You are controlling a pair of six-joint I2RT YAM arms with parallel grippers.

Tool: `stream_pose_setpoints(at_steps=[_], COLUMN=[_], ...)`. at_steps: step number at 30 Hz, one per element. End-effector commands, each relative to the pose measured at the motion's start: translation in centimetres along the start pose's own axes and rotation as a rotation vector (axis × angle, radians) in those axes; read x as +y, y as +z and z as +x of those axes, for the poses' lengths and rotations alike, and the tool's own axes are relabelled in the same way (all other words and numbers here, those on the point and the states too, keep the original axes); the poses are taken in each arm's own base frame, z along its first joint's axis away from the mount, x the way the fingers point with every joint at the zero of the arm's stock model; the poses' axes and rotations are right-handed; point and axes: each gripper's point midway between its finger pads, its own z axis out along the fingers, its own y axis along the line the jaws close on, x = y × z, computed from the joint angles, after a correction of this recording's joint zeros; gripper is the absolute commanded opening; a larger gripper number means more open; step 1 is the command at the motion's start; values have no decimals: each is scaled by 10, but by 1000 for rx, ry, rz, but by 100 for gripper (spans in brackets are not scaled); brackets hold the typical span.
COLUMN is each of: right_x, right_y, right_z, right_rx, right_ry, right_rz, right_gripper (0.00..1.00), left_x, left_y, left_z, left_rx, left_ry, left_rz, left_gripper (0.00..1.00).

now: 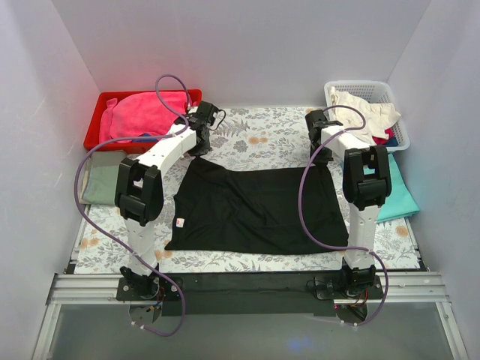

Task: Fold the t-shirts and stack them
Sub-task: Grap the side of the flattened tshirt furthest away from the robot with both arms, then fold the other side of the tshirt into a rectangle

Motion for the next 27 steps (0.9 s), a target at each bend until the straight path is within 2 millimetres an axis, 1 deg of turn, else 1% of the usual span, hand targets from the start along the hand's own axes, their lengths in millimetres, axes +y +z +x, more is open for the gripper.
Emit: stream_pose_setpoints(at_steps=[1,3,4,6,7,9,11,12,13,14,17,18,20,21,22,23,24,25,26,27], right_x=[-14,-19,-22,-27,-30,-33,-38,-40,-42,-43,-50,-51,-55,-57,-58,-60,-64,-65,-69,-70], right_y=[-4,-13,-17,-27,-33,-45,-58,-63,-65,-69,-84,-84,-88,-94,-93,-96,-101,-98,-102,-102], right_z=[-13,-22,-27,-38,-45,-54,-64,-66,-67,-68,-71,-67,-65,-65,-59,-57,-56,-48,-46,-42], right_rx=[-35,-66,-84,-117,-136,-169,-205,-216,-222,-229,-258,-251,-256,-268,-259,-259,-268,-252,-258,-251], right_ry=[5,14,19,37,47,56,74,79,83,86,98,97,105,112,109,111,118,115,125,129], right_rz=[42,50,57,58,60,53,50,53,55,55,52,53,56,56,58,59,56,61,60,58], right_gripper=[1,1,1,1,1,1,1,1,1,1,1,1,1,1,1,1,1,1,1,1], left_x=[-1,-2,-4,-6,-9,-15,-20,-22,-24,-26,-27,-26,-23,-22,-20,-18,-16,-14,-10,-9], left_y=[-12,-12,-15,-14,-19,-17,-22,-18,-17,-19,-16,-16,-17,-18,-18,-24,-26,-25,-31,-34], left_z=[-21,-27,-36,-45,-57,-64,-77,-77,-76,-81,-80,-79,-78,-77,-77,-79,-77,-70,-69,-66], left_rx=[-55,-69,-87,-99,-125,-136,-160,-154,-147,-155,-149,-147,-147,-145,-142,-150,-149,-134,-139,-136], left_ry=[-20,-23,-32,-41,-55,-61,-70,-68,-62,-64,-57,-55,-55,-55,-56,-65,-65,-62,-74,-77], left_rz=[-2,0,4,5,17,26,49,47,46,54,53,51,40,34,30,31,28,22,26,31], left_gripper=[0,0,0,0,0,0,0,0,0,0,0,0,0,0,0,0,0,0,0,0])
